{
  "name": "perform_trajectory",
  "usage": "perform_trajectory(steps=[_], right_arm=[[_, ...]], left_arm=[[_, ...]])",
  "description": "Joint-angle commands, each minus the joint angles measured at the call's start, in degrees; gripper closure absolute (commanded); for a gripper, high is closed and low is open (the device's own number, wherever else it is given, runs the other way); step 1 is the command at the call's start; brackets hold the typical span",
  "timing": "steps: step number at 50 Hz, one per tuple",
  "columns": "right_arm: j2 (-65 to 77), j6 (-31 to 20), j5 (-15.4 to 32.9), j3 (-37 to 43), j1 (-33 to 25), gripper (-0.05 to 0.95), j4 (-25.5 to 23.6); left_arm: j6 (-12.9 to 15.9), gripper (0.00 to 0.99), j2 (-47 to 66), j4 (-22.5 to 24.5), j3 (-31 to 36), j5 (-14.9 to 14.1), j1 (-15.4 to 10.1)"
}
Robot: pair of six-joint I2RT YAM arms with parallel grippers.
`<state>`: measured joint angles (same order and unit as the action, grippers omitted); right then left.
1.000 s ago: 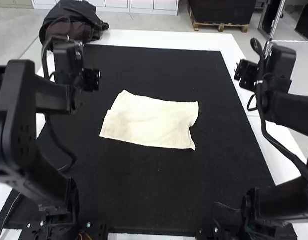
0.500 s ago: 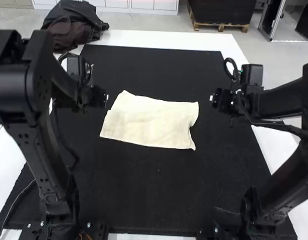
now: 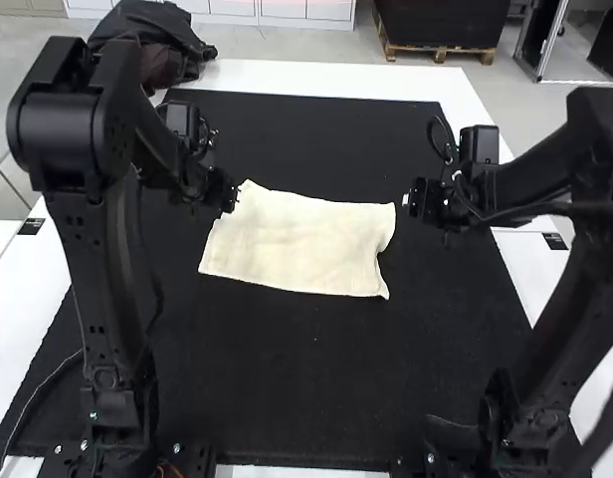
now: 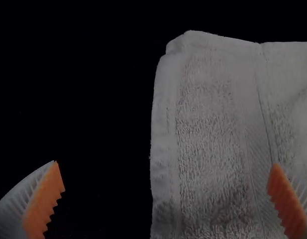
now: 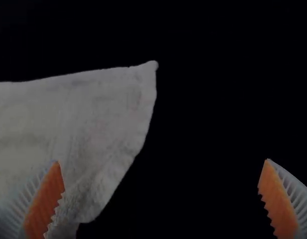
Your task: Fold the towel.
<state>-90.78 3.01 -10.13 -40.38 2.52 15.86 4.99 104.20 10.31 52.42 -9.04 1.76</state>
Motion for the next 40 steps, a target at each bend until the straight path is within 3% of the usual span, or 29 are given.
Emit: perform_trajectory(steps=[1, 40], right_arm=[[-2.7, 1.7, -2.3, -3.2, 0.6, 0.00, 0.2], [-18.8, 3.5, -3.7, -11.7, 5.5, 0.00, 2.2]], left_arm=[[0.7, 0.041, 2.3, 0.2, 3.7, -0.5, -0.4], [0.5, 0.043, 14.1, 1.2, 12.6, -0.6, 0.5]])
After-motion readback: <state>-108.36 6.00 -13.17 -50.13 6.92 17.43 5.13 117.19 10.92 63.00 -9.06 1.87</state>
